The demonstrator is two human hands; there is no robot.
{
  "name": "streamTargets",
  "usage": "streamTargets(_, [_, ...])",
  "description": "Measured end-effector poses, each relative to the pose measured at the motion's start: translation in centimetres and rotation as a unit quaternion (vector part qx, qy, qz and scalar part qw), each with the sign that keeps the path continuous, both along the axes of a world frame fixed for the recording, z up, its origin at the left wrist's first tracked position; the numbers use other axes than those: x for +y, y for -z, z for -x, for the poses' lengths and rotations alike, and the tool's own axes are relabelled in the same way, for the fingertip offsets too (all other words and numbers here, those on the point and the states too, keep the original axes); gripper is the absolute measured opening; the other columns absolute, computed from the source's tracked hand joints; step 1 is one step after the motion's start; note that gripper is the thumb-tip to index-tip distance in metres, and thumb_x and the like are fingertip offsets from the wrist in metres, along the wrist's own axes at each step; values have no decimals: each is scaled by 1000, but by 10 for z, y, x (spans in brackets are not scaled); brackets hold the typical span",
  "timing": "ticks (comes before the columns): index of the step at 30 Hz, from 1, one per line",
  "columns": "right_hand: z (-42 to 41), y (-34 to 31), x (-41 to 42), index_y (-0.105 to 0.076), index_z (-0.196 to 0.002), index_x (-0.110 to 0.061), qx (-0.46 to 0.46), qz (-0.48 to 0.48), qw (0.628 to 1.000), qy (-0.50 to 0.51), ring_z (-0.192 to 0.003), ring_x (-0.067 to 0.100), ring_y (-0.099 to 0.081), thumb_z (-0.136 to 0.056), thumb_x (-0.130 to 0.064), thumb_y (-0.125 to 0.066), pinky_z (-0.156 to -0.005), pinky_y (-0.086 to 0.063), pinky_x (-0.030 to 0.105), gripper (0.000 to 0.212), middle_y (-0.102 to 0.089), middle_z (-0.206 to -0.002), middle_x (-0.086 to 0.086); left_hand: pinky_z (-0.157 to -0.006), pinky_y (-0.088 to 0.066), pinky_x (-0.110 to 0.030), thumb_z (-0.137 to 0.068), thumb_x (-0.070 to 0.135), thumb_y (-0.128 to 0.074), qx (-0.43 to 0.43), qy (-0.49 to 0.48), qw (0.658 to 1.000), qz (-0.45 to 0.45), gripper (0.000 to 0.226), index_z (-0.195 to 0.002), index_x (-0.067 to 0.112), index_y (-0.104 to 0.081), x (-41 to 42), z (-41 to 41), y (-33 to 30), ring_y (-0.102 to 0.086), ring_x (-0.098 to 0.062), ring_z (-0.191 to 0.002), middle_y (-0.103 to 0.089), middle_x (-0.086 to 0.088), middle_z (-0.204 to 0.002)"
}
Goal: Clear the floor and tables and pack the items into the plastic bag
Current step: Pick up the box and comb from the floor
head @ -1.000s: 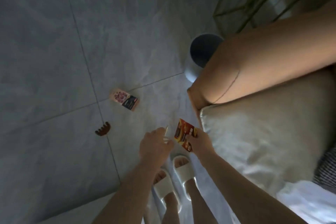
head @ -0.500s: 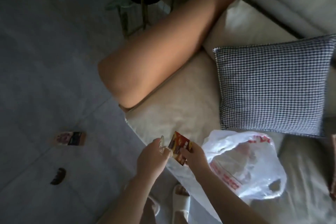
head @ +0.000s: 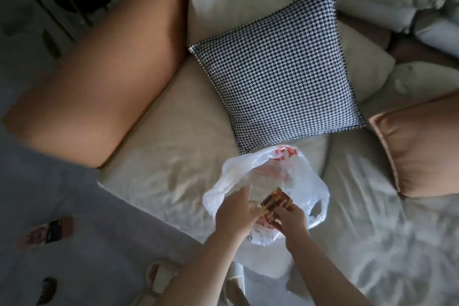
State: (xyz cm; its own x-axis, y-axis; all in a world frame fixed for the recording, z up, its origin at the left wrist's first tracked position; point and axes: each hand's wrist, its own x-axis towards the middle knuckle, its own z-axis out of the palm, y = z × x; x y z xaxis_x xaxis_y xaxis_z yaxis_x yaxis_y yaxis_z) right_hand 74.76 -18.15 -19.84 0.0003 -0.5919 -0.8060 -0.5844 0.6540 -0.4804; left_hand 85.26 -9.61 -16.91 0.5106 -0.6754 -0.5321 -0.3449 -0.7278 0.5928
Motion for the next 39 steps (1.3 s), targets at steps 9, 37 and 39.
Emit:
streamTargets(9, [8, 18, -29, -60, -111, -2, -16, 30, 999, -42, -75, 21, -56, -86, 8, -46, -77, -54, 44, 31, -62, -94, 10, -84, -54, -35, -91, 28, -59, -54, 89, 994, -28, 39, -126, 17, -48, -43, 21, 35, -60, -22, -105, -63, -4, -112])
streamTargets(37, [-217, -9, 242, -45, -130, -20, 79, 162, 444, -878, -127, 21, -47, -91, -21, -42, -102, -40, 33, 39, -50, -134, 3, -95, -45, -35, -95, 37, -42, -10, -163, 955, -246, 34, -121, 21, -55, 301, -115, 31, -58, -25, -118, -60, -4, -125])
streamTargets(39, [-236, -4, 276, -44, -132, -19, 75, 159, 398, -900, -127, 22, -46, -92, -21, -42, -102, -41, 34, 40, -49, -135, 4, -95, -45, -35, -94, 36, -43, 11, -201, 947, -251, 34, -122, 22, -55, 333, -118, 39, -58, -25, -119, -60, -4, -125])
